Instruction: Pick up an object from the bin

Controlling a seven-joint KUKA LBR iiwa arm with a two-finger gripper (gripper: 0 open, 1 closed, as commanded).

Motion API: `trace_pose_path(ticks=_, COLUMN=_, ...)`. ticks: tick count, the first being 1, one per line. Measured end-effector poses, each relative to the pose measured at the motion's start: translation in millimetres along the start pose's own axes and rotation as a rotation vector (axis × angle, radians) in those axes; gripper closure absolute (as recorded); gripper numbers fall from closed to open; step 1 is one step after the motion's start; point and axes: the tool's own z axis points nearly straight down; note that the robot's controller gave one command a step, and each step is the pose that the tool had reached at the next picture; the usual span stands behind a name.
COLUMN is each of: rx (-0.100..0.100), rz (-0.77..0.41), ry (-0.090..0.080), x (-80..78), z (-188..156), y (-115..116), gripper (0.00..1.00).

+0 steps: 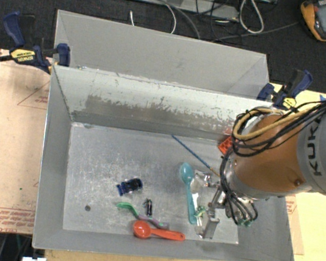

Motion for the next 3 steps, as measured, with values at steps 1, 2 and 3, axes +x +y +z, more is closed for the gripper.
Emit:
trace_pose_path(ticks=1, rx=-0.001, rz=0.020, ry=0.003, x=-4.8, z=44, y=-13, gripper=0.00)
trace_pose_path(ticks=2, rx=-0.001, rz=0.002, ry=0.006, x=1.1, z=36, y=-3, gripper=0.00)
trace_pose_path(ticks=3, rx=-0.001, rz=0.015, ry=-0.001, x=-4.2, z=29, y=-5, gripper=0.00)
